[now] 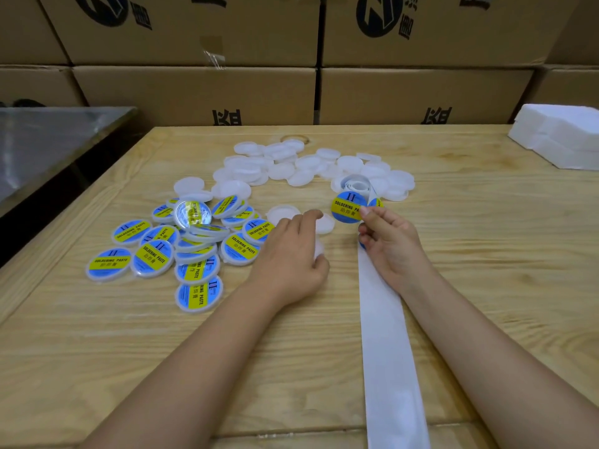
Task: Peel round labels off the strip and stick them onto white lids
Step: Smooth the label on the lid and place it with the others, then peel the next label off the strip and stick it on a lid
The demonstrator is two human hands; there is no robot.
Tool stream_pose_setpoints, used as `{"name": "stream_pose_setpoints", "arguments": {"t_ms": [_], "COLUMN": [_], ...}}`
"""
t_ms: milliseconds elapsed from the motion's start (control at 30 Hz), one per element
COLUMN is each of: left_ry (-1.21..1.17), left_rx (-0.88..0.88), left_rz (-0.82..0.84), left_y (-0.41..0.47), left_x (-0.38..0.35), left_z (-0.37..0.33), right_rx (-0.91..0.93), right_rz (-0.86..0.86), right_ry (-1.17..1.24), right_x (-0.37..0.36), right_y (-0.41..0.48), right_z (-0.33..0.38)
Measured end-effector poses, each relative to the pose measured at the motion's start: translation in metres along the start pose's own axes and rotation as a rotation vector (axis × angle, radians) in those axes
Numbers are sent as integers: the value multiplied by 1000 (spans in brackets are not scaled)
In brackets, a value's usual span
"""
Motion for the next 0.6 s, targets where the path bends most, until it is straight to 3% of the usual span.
{"name": "stream_pose_setpoints", "arguments": {"t_ms": [100, 233, 333, 433, 600], "left_ry": [-333, -1198, -1656, -1831, -1816], "left_rx": [155, 554, 691, 744, 730], "left_rz": [-108, -195, -177, -94, 31], "left_y": [0, -2, -2, -2, -3], "left_x": [8, -3, -16, -27, -34], "left_z": [9, 26, 21, 13, 5], "right_rx": [4, -10, -6, -9, -25], "right_rz": [23, 47, 125, 200, 252], "right_ry": [49, 119, 116, 69, -10], "right_x": [-2, -3, -10, -17, -26], "right_y": [0, -1, -2, -5, -8], "right_z": [1, 2, 3, 0, -5]}}
Point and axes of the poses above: each hand's wrist, its own y-axis towards the middle knuckle, its own x-axis out of the back of the hand, z = x × y, the point moved 9 cm from there along y, towards the middle knuckle, and after that the axes turned 1 degree about -x, right-handed, at the moved point
